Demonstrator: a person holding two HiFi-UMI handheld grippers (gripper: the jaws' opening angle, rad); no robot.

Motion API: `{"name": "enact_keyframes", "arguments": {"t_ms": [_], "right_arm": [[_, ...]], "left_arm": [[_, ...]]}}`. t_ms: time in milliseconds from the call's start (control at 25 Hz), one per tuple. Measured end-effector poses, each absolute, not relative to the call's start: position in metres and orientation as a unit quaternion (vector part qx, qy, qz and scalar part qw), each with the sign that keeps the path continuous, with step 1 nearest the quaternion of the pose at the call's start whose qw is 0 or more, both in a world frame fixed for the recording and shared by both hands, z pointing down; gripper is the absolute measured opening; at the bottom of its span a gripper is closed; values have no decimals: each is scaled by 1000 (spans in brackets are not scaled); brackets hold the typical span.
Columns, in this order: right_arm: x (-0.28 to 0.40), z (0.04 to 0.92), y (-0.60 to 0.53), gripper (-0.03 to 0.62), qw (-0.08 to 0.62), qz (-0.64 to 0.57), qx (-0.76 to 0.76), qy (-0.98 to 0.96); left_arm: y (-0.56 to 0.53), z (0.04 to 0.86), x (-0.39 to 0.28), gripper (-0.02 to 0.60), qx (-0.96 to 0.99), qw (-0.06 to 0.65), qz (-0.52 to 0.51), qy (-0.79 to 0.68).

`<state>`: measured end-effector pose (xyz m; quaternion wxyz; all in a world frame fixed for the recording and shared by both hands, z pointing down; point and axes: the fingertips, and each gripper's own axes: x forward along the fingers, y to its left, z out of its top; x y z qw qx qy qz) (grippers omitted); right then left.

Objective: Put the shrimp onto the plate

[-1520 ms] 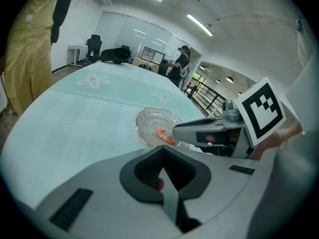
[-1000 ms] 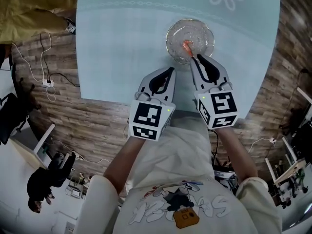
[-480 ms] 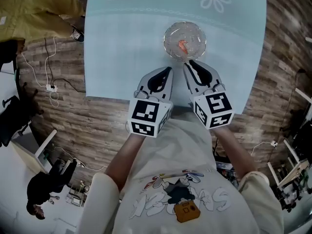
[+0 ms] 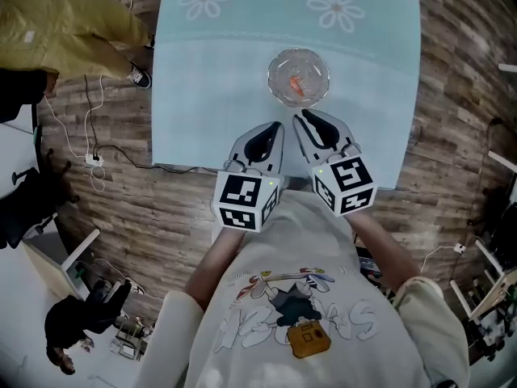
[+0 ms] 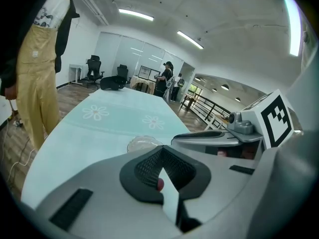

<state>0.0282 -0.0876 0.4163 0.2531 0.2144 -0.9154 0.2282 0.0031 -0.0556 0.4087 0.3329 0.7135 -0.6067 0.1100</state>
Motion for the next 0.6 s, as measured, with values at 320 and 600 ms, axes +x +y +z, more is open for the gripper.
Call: {"name": "enact_keyframes", "arguments": {"t_ms": [320, 600], "right_arm": [[37, 396, -77, 67, 237, 227, 222, -918], [44, 379, -67, 67, 221, 245, 221, -918]], "left_arm": [[-45, 386, 10, 8, 723, 315, 114, -604], [-43, 362, 13, 8, 741, 280, 112, -600]]}}
